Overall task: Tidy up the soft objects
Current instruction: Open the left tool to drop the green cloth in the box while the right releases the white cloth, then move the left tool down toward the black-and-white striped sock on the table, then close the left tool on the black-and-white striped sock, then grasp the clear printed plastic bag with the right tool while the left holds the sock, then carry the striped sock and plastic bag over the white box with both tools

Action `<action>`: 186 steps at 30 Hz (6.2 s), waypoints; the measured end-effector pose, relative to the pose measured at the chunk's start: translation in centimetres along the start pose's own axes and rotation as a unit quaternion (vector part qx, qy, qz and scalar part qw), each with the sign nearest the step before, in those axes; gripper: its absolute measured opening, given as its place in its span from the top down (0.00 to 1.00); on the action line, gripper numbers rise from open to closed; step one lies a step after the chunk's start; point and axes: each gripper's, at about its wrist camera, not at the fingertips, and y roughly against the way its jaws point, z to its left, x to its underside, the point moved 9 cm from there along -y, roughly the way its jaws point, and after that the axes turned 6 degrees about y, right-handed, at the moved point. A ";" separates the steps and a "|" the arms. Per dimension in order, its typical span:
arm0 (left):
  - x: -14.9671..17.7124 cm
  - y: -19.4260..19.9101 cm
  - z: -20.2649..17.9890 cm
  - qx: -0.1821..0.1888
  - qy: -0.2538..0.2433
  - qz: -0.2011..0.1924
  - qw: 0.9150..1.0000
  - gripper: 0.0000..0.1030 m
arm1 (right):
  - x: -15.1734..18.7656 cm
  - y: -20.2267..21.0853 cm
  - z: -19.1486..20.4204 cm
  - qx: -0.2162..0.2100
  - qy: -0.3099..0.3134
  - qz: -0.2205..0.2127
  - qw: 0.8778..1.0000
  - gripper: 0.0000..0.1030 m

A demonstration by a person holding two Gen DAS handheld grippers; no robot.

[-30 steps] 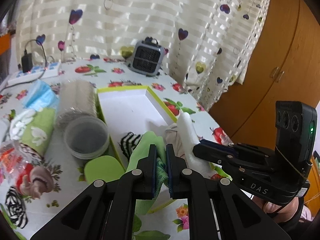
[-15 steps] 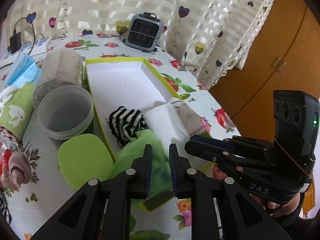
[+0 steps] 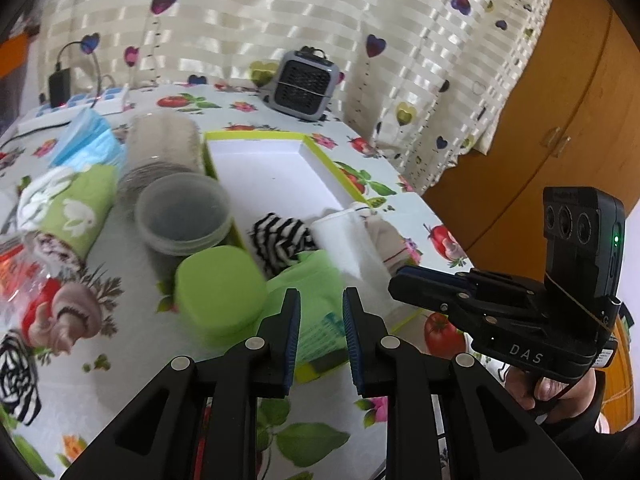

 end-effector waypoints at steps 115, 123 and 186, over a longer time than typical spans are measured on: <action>4.3 8.2 23.2 -0.273 0.114 -0.048 0.954 0.47 | -1.5 -5.8 18.1 -0.064 0.186 0.017 0.980 0.54; 4.1 7.9 23.4 -0.289 0.109 -0.047 0.950 0.54 | -1.6 -6.8 18.8 -0.067 0.192 0.028 0.979 0.54; 3.9 15.5 23.3 -0.258 0.173 -0.118 0.943 0.85 | -5.0 -17.1 23.4 -0.045 0.200 0.075 0.976 0.93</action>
